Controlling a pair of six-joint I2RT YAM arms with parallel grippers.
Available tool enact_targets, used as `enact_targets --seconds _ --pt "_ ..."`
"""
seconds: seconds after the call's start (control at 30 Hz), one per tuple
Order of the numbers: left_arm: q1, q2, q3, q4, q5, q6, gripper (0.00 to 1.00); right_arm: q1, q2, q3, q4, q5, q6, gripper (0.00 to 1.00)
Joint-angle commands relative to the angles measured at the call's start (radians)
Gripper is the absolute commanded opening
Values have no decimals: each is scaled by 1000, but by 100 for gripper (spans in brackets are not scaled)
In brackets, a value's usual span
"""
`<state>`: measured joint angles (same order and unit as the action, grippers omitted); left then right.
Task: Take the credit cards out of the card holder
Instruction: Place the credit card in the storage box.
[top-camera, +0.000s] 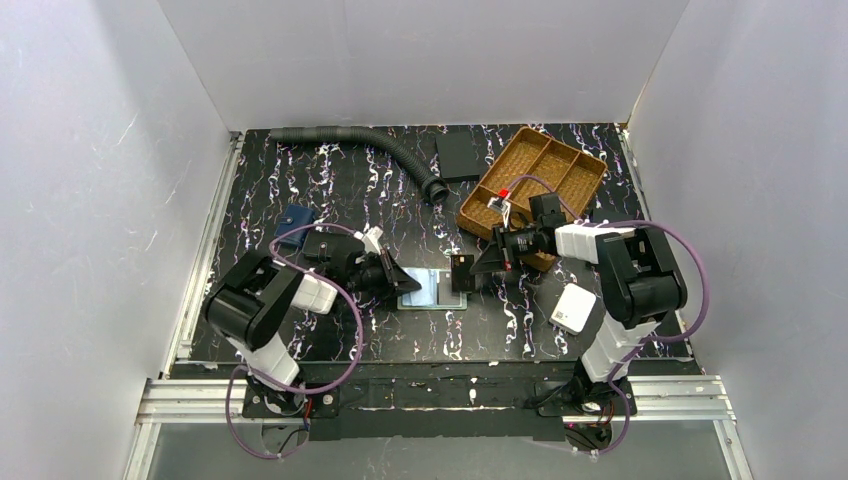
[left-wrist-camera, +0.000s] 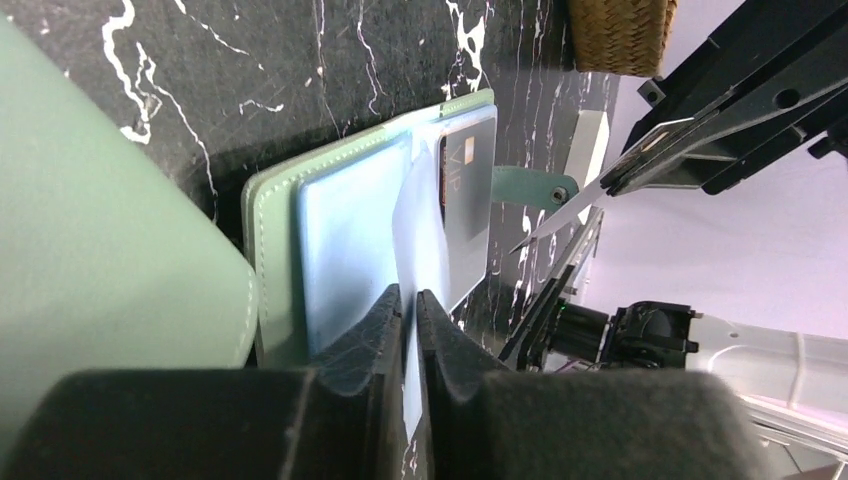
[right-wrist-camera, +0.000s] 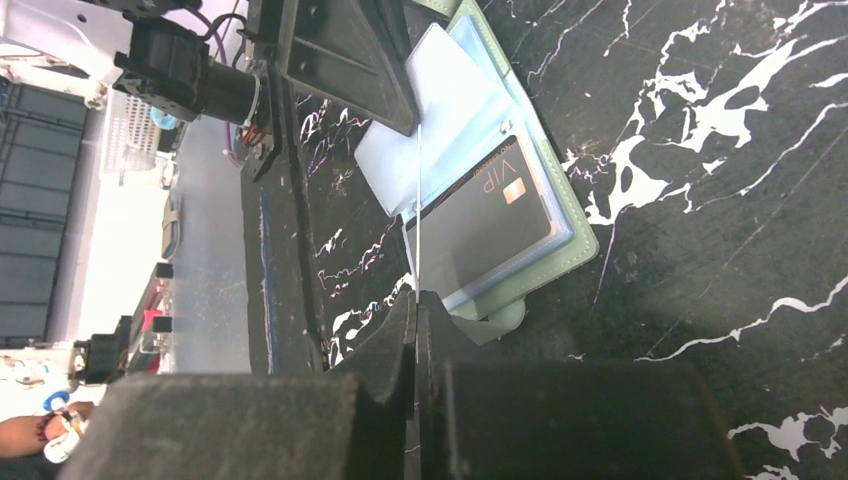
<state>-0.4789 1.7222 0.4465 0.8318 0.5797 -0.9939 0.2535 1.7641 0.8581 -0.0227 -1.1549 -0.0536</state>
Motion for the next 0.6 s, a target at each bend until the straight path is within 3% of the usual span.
enact_targets --seconds 0.0,0.27,0.4,0.57 --pt "3 -135 0 -193 -75 86 10 -2 -62 42 -78 -35 -113 1" --pt "3 -245 26 -384 -116 122 20 -2 -129 62 -229 -62 -295 1" --pt "3 -426 44 -543 -176 180 25 -2 -163 92 -381 -56 -462 1" --pt "12 -639 22 -649 -262 226 43 -2 -209 118 -524 -40 -618 1"
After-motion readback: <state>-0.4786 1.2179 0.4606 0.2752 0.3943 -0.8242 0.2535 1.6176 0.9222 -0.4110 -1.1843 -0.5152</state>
